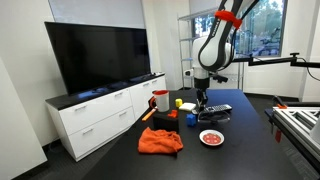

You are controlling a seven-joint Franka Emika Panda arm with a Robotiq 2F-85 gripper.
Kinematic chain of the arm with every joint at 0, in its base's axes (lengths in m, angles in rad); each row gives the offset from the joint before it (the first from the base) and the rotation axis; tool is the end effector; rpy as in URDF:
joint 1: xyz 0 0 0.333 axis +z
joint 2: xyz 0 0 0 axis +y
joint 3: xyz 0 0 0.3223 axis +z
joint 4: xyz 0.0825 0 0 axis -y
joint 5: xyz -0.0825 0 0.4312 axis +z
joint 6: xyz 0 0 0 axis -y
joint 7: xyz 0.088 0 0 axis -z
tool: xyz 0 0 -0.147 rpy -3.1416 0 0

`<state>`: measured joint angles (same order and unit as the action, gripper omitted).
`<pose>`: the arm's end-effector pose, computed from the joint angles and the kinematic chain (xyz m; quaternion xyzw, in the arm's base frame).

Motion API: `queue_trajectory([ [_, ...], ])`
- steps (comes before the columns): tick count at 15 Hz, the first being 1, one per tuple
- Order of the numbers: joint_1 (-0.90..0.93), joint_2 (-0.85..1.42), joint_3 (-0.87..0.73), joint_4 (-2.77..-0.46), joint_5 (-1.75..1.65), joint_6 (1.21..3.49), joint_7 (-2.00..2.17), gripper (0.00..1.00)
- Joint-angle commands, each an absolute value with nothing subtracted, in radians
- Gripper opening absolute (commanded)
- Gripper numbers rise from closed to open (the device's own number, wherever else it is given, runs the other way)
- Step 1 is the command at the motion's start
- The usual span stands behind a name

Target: Press a button on the remote

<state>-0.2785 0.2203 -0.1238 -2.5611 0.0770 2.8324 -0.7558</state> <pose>0.4348 -0.1932 0.1136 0.9895 0.1417 0.0220 0.0153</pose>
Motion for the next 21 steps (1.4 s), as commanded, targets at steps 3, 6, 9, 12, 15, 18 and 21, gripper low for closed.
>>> queue_trajectory([
  [3,-0.308,0.245,-0.107,-2.529,0.064,2.844,-0.766,0.0],
  [6,-0.312,0.253,-0.106,-2.521,0.063,2.843,-0.764,0.0],
  [9,-0.313,0.261,-0.107,-2.514,0.059,2.842,-0.759,0.0],
  [12,-0.298,0.327,-0.147,-2.487,-0.001,2.867,-0.714,0.0],
  [15,-0.297,0.35,-0.168,-2.466,-0.049,2.867,-0.683,0.0],
  [18,-0.297,0.356,-0.175,-2.456,-0.081,2.868,-0.658,0.0],
  [21,-0.299,0.358,-0.174,-2.452,-0.097,2.87,-0.641,0.0],
])
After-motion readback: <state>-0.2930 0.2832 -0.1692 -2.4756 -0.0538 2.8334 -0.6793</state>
